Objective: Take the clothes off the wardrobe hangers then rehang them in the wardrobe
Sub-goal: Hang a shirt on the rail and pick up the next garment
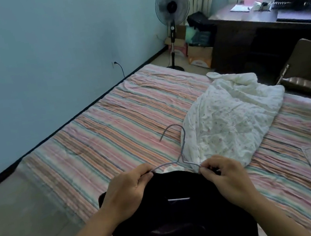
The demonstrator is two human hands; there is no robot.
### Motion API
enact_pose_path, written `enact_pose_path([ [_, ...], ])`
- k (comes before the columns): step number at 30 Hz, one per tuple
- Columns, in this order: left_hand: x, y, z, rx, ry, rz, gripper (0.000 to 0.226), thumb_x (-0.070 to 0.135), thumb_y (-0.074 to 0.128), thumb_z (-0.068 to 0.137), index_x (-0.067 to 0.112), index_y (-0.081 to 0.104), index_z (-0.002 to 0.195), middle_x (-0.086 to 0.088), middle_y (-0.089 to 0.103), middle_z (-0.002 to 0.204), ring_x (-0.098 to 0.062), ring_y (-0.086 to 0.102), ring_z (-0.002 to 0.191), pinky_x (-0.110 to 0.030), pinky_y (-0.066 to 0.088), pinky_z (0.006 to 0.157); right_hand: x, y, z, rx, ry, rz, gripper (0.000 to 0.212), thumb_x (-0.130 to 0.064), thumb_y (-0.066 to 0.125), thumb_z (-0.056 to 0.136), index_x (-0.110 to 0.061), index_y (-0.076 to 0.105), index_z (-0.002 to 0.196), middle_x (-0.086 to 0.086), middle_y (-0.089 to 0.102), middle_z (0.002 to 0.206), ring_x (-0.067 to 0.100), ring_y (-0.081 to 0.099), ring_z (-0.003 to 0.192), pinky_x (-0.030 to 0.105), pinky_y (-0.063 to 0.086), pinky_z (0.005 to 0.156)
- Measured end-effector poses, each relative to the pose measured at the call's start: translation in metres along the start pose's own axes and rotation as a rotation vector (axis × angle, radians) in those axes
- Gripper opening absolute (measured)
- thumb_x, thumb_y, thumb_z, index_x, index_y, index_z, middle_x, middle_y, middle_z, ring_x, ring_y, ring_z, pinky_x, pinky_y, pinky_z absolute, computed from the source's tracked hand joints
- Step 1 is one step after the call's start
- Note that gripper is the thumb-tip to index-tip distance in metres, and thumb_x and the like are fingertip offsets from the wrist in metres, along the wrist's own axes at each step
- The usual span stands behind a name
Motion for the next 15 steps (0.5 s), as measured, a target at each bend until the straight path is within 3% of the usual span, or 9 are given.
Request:
enact_pose_path([
  [2,0.008,-0.027,-0.027,0.030,-0.006,-0.018,0.013,0.036,0.048,0.101,0.037,0.060,0.098,0.008,0.063,0.068,-0.007,0.059,0.060,-0.034,0.048,0.061,-0.034,0.000,-0.013,-0.033,-0.016,0.016,0.021,-0.015,0.067,0.091,-0.021,0.070,0.070,-0.006,0.066,0.077,0.009,0.061,0.074,0.028,0.049,0.071],
  [5,0.015,-0.070,-0.071,0.103,-0.011,-0.050,0.015,0.038,0.047,0.098,0.033,0.059,0.093,0.006,0.063,0.070,-0.009,0.062,0.063,-0.040,0.051,0.065,-0.089,0.001,-0.036,-0.044,-0.088,0.032,0.022,-0.014,0.067,0.092,-0.020,0.068,0.071,-0.011,0.062,0.064,0.003,0.054,0.057,0.015,0.042,0.058],
  [8,0.023,-0.117,-0.115,0.156,-0.024,-0.076,0.013,0.030,0.053,0.100,0.030,0.058,0.088,0.004,0.060,0.067,-0.014,0.060,0.062,-0.045,0.051,0.064,-0.151,0.003,-0.061,-0.081,-0.194,0.037,0.021,-0.013,0.061,0.096,-0.027,0.070,0.083,-0.014,0.053,0.055,0.001,0.043,0.049,0.013,0.035,0.051],
  [10,0.031,-0.151,-0.145,0.186,-0.025,-0.071,0.015,0.036,0.051,0.098,0.029,0.057,0.086,0.006,0.058,0.065,-0.013,0.060,0.061,-0.044,0.051,0.064,-0.195,0.002,-0.077,-0.090,-0.299,-0.026,0.021,-0.012,0.059,0.097,-0.027,0.070,0.087,-0.021,0.059,0.063,-0.001,0.052,0.058,0.013,0.041,0.059],
  [12,0.041,-0.186,-0.177,0.208,-0.023,-0.022,0.019,0.043,0.047,0.094,0.028,0.053,0.083,0.008,0.056,0.064,-0.011,0.058,0.060,-0.043,0.051,0.064,-0.239,0.000,-0.092,-0.092,-0.375,-0.096,0.019,-0.011,0.060,0.096,-0.025,0.069,0.087,-0.018,0.067,0.081,0.000,0.061,0.079,0.025,0.050,0.074],
  [15,0.056,-0.241,-0.232,0.258,-0.042,0.115,0.022,0.047,0.043,0.093,0.029,0.048,0.081,0.010,0.056,0.066,-0.006,0.057,0.062,-0.041,0.050,0.066,-0.302,-0.004,-0.116,-0.094,-0.431,-0.074,0.022,-0.010,0.061,0.095,-0.028,0.068,0.085,-0.015,0.069,0.083,0.001,0.063,0.082,0.026,0.052,0.075],
])
Point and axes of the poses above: each hand's wrist, its own z-axis towards the middle knuckle, its own y-axis out of the palm, x = y × z, the point moved 3 cm from there along z, towards the middle knuckle
